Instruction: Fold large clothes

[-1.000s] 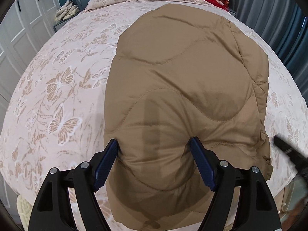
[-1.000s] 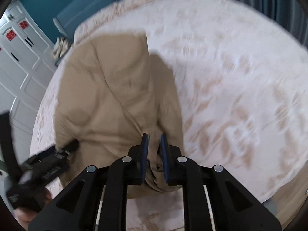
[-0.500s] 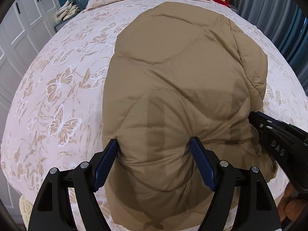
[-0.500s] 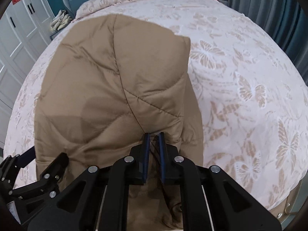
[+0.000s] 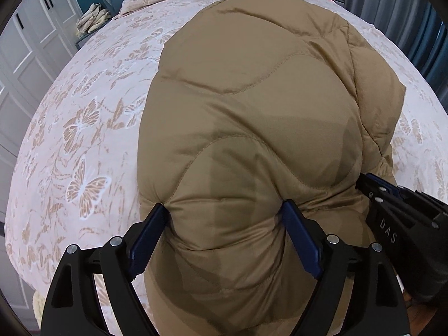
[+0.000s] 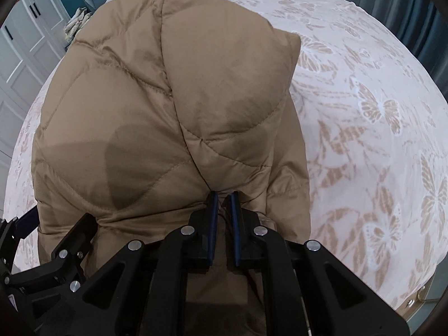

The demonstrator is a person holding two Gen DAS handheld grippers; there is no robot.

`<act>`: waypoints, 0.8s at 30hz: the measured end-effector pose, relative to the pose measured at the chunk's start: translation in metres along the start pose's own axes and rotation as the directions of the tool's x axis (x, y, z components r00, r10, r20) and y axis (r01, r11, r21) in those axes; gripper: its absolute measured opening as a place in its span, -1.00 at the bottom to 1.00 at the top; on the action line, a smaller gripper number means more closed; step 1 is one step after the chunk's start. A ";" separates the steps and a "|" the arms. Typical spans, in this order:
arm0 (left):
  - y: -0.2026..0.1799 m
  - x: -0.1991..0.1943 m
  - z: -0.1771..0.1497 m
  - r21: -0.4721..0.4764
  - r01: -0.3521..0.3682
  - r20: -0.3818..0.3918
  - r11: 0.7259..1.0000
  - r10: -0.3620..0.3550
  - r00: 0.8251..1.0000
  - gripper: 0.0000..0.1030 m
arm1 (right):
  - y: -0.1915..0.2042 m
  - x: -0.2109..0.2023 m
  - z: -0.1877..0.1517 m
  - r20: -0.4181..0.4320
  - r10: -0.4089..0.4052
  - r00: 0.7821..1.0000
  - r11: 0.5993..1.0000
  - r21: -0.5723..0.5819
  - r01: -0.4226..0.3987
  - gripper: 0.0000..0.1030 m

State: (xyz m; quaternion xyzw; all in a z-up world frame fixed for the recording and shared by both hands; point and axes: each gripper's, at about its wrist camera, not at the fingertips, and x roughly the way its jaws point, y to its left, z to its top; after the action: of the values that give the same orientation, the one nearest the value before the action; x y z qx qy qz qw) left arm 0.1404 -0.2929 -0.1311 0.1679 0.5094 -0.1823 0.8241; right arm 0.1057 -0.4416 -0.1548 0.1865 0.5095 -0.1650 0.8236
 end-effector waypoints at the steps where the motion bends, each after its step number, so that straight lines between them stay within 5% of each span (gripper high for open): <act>1: 0.000 0.002 0.000 0.002 -0.001 0.001 1.000 0.001 1.000 0.62 | 0.000 0.002 -0.001 0.000 0.000 1.000 1.000 0.002 0.000 -0.84; 24: -0.010 0.025 0.006 0.013 -0.004 0.026 1.000 0.004 1.000 0.67 | -0.003 0.029 0.001 0.025 -0.006 1.000 1.000 0.020 0.005 -0.85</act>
State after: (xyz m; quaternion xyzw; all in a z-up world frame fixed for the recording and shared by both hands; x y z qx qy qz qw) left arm 0.1510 -0.3073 -0.1522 0.1720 0.4971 -0.1863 0.8298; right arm 0.1173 -0.4475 -0.1811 0.1910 0.4978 -0.1745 0.8278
